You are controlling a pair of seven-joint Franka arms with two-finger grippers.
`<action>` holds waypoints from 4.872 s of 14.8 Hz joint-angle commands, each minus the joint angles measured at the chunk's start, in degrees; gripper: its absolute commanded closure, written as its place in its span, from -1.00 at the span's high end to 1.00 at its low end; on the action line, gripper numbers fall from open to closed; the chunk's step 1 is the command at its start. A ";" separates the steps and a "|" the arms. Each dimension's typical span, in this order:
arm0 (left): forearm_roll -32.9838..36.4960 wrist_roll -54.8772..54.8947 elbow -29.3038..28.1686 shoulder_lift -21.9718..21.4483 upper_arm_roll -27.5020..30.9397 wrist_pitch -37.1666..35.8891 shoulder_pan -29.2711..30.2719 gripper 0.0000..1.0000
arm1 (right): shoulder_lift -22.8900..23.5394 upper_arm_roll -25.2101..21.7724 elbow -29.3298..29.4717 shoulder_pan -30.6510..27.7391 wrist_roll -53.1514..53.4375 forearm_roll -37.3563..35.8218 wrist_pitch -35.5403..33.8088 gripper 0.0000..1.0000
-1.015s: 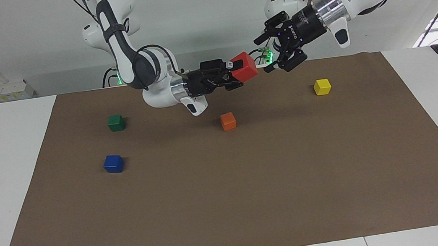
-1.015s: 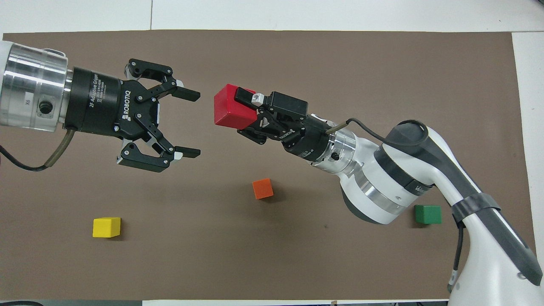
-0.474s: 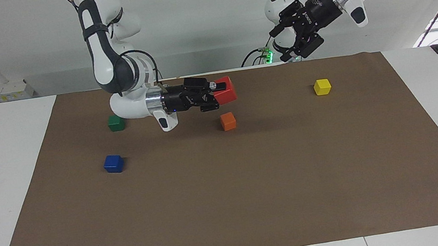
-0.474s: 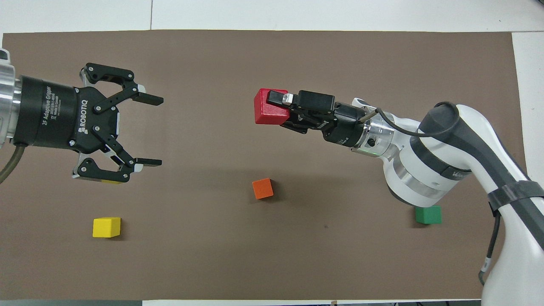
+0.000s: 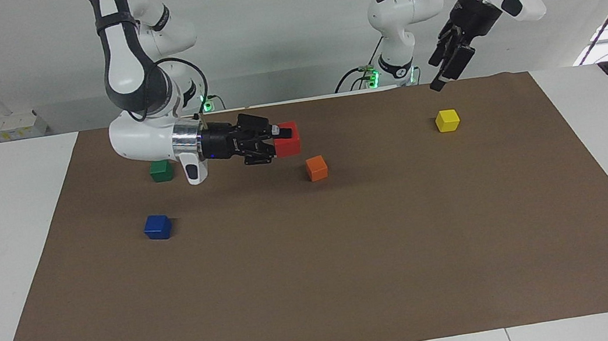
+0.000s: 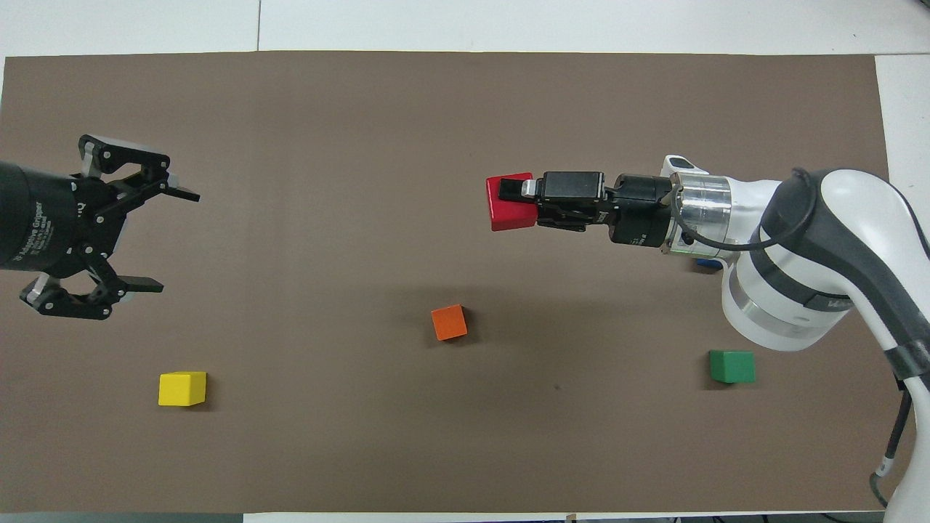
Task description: Transfer red block to right arm and stack on blue block
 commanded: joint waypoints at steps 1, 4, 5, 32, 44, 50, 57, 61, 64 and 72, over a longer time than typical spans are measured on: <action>6.97 17.43 -3.15 -2.90 0.07 -1.27 1.30 1.00 | -1.04 0.42 0.61 -1.42 2.88 -7.04 0.88 -1.00; 11.28 38.26 -3.42 -2.90 0.16 -0.56 2.53 1.00 | -0.86 0.42 2.46 -3.00 5.77 -15.99 0.96 -1.00; 13.48 45.81 -3.42 -2.81 0.07 0.05 2.27 1.00 | -0.95 0.33 3.33 -3.44 7.96 -20.46 0.88 -1.00; 15.87 64.70 1.15 4.66 -0.02 -3.81 4.38 1.00 | -8.41 0.42 -6.73 -7.48 42.61 -100.92 14.19 -1.00; 16.93 61.44 0.89 5.01 -0.20 -0.12 3.42 1.00 | -6.76 0.42 -22.94 -13.90 38.50 -101.72 40.95 -1.00; 17.28 61.44 0.89 4.84 9.12 -1.35 -7.40 1.00 | -6.49 0.42 -22.06 -16.01 32.95 -101.81 39.55 -1.00; 17.28 61.44 -0.43 4.13 8.59 -1.79 -7.66 1.00 | -5.00 0.51 -21.00 -15.14 35.84 -101.72 39.90 -1.00; 17.28 61.36 -1.22 3.69 8.68 -2.06 -7.49 1.00 | -5.00 0.51 -21.44 -15.22 35.76 -101.72 40.34 -1.00; 17.28 61.27 -2.97 2.90 8.59 -1.09 -7.57 1.00 | -5.09 0.51 -21.71 -15.57 36.02 -101.72 40.43 -1.00; 17.28 61.36 -2.98 2.81 8.68 -1.62 -6.79 1.00 | -5.00 0.51 -21.62 -15.40 37.78 -101.63 40.43 1.00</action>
